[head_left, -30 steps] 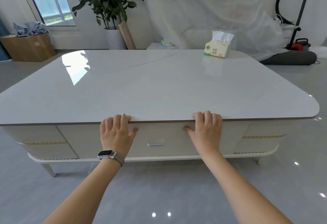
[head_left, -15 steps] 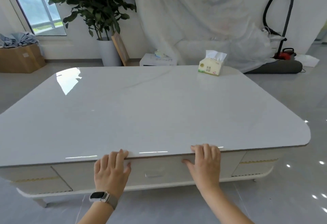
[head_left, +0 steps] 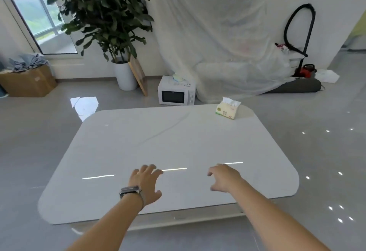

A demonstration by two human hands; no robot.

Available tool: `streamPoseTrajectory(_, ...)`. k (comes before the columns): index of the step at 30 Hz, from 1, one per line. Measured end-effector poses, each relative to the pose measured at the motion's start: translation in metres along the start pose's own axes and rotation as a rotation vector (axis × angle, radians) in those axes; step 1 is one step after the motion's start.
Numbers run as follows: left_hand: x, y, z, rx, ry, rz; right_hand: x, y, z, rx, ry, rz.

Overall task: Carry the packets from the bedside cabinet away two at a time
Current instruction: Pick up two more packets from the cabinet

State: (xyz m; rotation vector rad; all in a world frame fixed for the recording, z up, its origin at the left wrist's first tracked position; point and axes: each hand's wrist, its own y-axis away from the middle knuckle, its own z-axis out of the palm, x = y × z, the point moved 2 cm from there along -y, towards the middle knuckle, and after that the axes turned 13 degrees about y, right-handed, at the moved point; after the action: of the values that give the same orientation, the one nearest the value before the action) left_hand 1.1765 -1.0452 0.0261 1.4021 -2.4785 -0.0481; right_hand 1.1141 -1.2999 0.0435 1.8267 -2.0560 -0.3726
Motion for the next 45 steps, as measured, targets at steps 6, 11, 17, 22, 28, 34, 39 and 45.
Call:
streamPoseTrajectory(6, 0.041, 0.044, -0.189, -0.033, -0.029, -0.072, 0.004, 0.084, -0.165, 0.011, 0.047, -0.01)
streamPoseTrajectory(11, 0.052, 0.093, -0.314, -0.041, -0.004, -0.135, -0.018, 0.144, -0.305, 0.081, 0.123, -0.105)
streamPoseTrajectory(17, -0.003, 0.166, -0.419, 0.075, 0.073, -0.266, -0.108, 0.188, -0.424, 0.226, 0.21, -0.295)
streamPoseTrajectory(22, -0.102, 0.261, -0.471, 0.127, 0.062, -0.463, -0.24, 0.21, -0.485, 0.281, 0.323, -0.455)
streamPoseTrajectory(28, -0.251, 0.423, -0.52, 0.2, 0.05, -0.784, -0.436, 0.244, -0.533, 0.365, 0.289, -0.703)
streamPoseTrajectory(34, -0.342, 0.572, -0.527, 0.354, 0.111, -1.011, -0.631, 0.281, -0.535, 0.346, 0.332, -0.941)
streamPoseTrajectory(39, -0.407, 0.678, -0.513, 0.393, 0.172, -1.248, -0.785, 0.311, -0.524, 0.345, 0.4, -1.156)
streamPoseTrajectory(45, -0.458, 0.791, -0.51, 0.527, 0.253, -1.561, -0.965, 0.364, -0.522, 0.388, 0.557, -1.487)
